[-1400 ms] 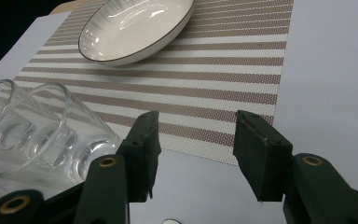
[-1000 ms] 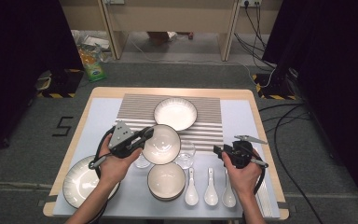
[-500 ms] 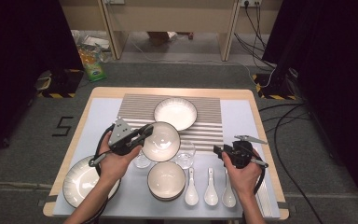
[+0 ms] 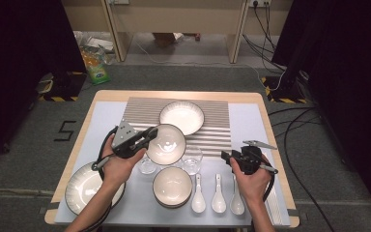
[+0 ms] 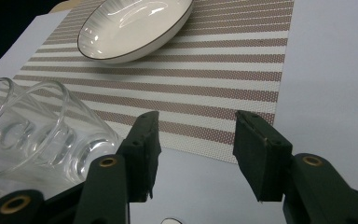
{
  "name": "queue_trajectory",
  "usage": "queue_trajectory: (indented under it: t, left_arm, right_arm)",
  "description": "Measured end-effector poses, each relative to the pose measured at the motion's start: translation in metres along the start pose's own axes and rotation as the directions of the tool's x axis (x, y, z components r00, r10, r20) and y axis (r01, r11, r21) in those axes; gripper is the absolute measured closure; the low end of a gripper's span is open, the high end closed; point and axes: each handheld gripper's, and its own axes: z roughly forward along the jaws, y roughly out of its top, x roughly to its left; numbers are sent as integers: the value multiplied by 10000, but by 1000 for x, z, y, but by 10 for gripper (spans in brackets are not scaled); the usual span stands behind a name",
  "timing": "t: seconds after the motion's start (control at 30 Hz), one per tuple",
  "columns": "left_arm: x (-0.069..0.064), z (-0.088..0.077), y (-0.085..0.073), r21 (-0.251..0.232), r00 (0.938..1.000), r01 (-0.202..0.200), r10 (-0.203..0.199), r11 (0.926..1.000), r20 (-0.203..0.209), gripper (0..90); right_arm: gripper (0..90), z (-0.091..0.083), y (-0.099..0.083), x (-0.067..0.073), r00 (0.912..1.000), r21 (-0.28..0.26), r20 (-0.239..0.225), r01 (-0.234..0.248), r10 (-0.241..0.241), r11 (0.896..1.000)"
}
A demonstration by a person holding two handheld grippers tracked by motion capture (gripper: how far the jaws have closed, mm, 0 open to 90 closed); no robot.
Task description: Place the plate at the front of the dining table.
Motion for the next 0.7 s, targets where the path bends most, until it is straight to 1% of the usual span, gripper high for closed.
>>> queue_trajectory:
  t: [0.03, 0.17, 0.27, 0.37, 0.4, 0.43, 0.53, 0.7]
  left_arm:
    - [1, 0, 0, -4, 10000, -42, 42, 10000, -4, 815]
    - [1, 1, 1, 14, 10000, 36, -36, 10000, -8, 815]
    - [2, 2, 2, -10, 10000, -24, 24, 10000, -13, 815]
    - [2, 3, 3, -5, 10000, 29, -29, 10000, -16, 815]
    - [3, 3, 3, 0, 10000, -29, 29, 10000, -23, 815]
    - [2, 3, 3, 13, 10000, 39, -39, 10000, -21, 815]
    - [4, 4, 4, 3, 10000, -11, 11, 10000, -33, 815]
    - [4, 6, 4, 35, 10000, 19, -19, 10000, -49, 815]
  right_arm:
    - [507, 0, 0, 0, 10000, 17, 5, -12, 12, 10000]
    - [507, 0, 0, 0, 10000, 15, 18, 14, -15, 10000]
    - [507, 0, 0, 0, 10000, 18, 7, -7, 7, 10000]
    - [507, 0, 0, 0, 10000, 18, 9, -4, 4, 10000]
    - [507, 0, 0, 0, 10000, 23, 0, -6, 6, 10000]
    - [507, 0, 0, 0, 10000, 24, 7, -1, 1, 10000]
    - [507, 0, 0, 0, 10000, 34, 20, -21, 21, 10000]
    - [507, 0, 0, 0, 10000, 13, 24, 14, -14, 10000]
